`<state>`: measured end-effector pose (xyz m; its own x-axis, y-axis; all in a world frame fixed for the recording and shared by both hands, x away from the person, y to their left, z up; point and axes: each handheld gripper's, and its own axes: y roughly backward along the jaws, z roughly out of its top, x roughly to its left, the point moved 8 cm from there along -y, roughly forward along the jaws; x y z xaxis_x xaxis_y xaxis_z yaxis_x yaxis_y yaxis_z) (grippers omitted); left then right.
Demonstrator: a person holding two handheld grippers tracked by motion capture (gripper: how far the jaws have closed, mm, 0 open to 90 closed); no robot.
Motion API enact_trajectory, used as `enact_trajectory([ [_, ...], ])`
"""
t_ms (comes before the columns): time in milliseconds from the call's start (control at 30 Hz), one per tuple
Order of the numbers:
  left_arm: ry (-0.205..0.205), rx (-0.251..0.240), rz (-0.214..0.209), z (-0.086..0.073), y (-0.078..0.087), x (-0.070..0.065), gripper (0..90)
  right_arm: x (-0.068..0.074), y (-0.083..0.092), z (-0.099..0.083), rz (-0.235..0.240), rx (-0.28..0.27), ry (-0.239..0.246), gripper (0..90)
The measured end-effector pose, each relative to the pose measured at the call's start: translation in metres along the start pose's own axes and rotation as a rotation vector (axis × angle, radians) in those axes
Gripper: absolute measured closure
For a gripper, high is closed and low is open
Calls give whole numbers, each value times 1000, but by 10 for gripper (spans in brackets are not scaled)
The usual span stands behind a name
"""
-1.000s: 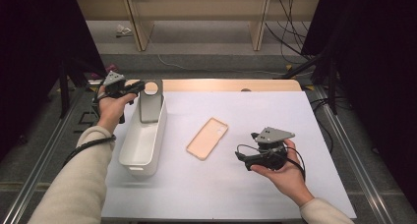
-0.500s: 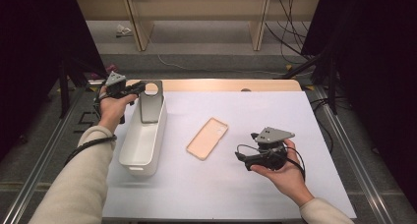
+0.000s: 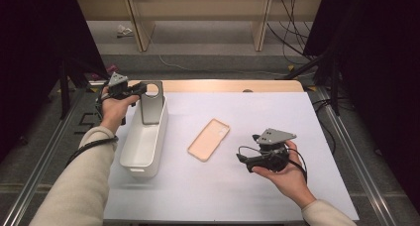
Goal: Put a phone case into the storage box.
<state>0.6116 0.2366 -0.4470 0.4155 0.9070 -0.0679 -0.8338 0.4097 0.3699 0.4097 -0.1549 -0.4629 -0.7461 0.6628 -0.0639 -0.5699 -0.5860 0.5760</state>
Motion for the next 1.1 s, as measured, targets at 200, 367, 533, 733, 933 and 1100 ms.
enact_trajectory([
  [200, 15, 16, 16, -1, -2, 0, 632, 0, 0, 0, 0, 0, 0, 165],
  [367, -1, 36, 27, -3, -4, 0, 583, 0, 0, 0, 0, -2, 0, 165],
  [533, 40, 59, 25, -5, -5, -2, 486, 0, 0, 0, 1, -1, 0, 165],
  [733, 75, 87, 72, -4, -3, 0, 311, 0, 0, 0, -1, -3, 1, 165],
  [933, 56, 108, 93, 0, 2, -1, 152, 0, 0, 0, 3, 1, 1, 164],
  [1100, 13, 125, 82, 2, 8, -8, 88, 0, 0, 0, 2, 4, 0, 165],
])
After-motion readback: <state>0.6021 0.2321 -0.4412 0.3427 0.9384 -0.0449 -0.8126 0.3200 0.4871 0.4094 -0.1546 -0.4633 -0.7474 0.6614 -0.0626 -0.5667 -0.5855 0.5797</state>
